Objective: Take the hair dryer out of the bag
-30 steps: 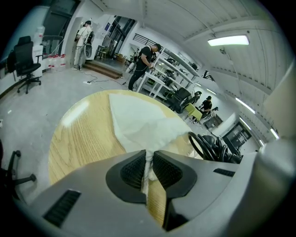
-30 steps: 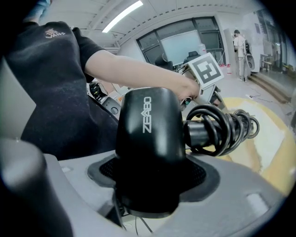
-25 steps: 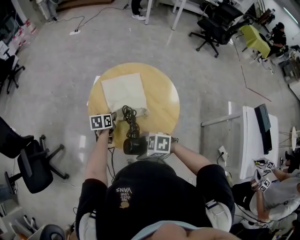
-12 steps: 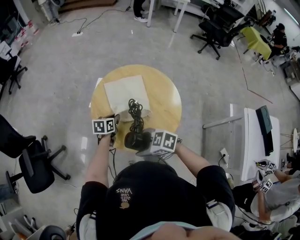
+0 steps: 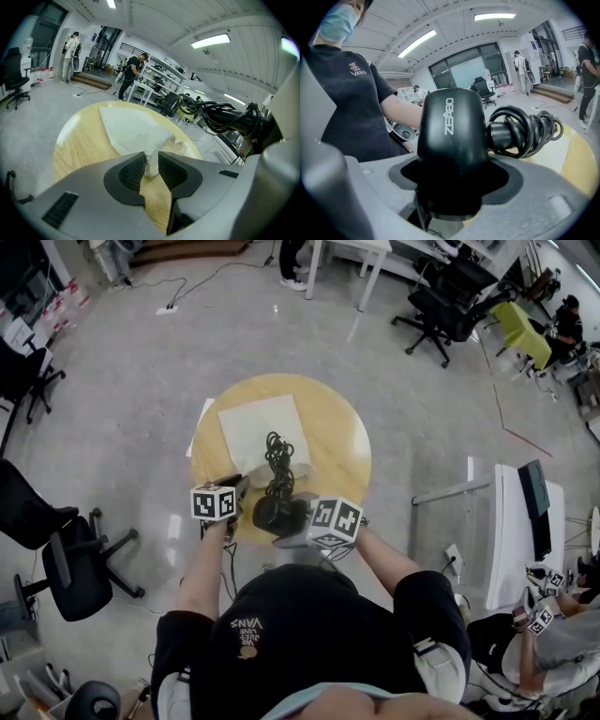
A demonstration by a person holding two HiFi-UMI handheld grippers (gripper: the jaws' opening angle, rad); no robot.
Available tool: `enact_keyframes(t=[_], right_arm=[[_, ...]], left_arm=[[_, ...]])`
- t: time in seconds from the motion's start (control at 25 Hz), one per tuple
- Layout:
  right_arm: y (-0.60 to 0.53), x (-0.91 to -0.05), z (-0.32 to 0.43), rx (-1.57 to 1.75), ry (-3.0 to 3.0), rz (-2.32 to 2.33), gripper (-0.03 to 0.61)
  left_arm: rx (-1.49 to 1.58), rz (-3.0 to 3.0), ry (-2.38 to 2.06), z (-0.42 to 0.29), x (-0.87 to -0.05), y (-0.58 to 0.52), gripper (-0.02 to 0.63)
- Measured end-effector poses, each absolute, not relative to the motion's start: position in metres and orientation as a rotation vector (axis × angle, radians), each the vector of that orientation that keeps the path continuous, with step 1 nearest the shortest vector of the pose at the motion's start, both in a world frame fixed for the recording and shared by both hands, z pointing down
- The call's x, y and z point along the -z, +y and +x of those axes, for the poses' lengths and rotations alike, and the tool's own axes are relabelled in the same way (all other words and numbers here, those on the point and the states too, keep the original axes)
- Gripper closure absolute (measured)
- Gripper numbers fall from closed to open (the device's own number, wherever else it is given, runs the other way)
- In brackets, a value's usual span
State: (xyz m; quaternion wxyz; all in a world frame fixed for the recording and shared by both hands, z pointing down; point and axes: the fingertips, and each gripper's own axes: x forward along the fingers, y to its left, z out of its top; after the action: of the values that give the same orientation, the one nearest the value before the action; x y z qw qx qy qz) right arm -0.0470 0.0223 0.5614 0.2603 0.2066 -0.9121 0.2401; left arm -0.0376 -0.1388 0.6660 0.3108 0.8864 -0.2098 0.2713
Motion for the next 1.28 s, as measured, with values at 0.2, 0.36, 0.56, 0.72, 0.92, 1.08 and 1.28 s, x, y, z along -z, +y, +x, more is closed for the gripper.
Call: enact_keyframes(t=[0.2,0.36,0.56,0.72,0.92,1.08,1.28], right_arm=[[0.018,-0.552,-0.046,-0.682,-2.518,0.615,0.227],[0.015,-0.546,-0.042,-0.693,-2.541,0.658,0.227],[0.012,-0.536,-0.042,-0.707,-2.586,0.713,0.227],[0.011,-0.528,-0.040,-0.704,-2.616,0.750,0.227],[0.009,-0.517,-0.038,-0.703,-2.659,0.781,0.227],[0.009,-0.510,-0.038,-0.722,-2.704,0.805,0.227],[0.008,-0.502,-0.043,-0.749,-2.759,0.838,0.227]], left_arm=[[-0.681,2.391,-0.526,-0.036,-0.656,-0.119,0.512],[-0.645,2.429,-0.543,-0.038,-0.642,-0.117,0.512],[-0.600,2.505,-0.553,-0.043,-0.619,-0.113,0.516],[-0.577,2.573,-0.548,-0.045,-0.605,-0.109,0.528],[-0.512,2.628,-0.558,-0.049,-0.583,-0.103,0.572],[-0.492,2.673,-0.540,-0.049,-0.569,-0.094,0.588],[-0.447,2.692,-0.553,-0.059,-0.552,-0.087,0.598]])
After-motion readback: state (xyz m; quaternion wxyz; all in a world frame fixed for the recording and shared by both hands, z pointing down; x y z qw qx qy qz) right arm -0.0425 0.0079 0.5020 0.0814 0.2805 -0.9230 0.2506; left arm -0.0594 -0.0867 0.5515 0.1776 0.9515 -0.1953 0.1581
